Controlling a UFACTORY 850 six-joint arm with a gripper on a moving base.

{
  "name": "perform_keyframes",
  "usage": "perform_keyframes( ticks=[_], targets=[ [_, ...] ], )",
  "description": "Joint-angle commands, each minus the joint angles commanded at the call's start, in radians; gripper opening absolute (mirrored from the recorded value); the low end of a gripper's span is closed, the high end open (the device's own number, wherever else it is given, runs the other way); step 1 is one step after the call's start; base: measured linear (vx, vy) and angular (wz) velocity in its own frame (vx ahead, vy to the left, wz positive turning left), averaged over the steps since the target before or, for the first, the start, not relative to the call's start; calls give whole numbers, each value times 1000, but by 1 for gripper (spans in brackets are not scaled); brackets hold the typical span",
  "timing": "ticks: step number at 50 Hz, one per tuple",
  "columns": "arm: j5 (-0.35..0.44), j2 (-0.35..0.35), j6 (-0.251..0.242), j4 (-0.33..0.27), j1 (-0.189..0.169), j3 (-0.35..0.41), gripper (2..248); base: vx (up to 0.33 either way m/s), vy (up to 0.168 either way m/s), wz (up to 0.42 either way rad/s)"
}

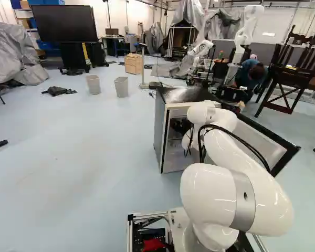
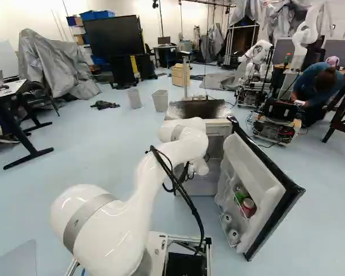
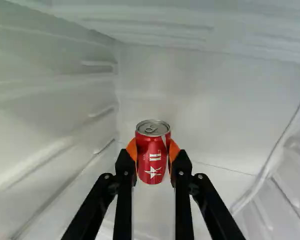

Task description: Grab a drink from the fridge

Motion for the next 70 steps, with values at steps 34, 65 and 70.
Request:
perform_keyframes(
  ticks=[34,65,70],
  targets=[
    [0,115,0,0,-12,217,83,0,0,0],
    [0,240,0,0,-35,465,26,0,0,0],
    [0,257,0,0,-41,500,26,0,0,0]
  ],
)
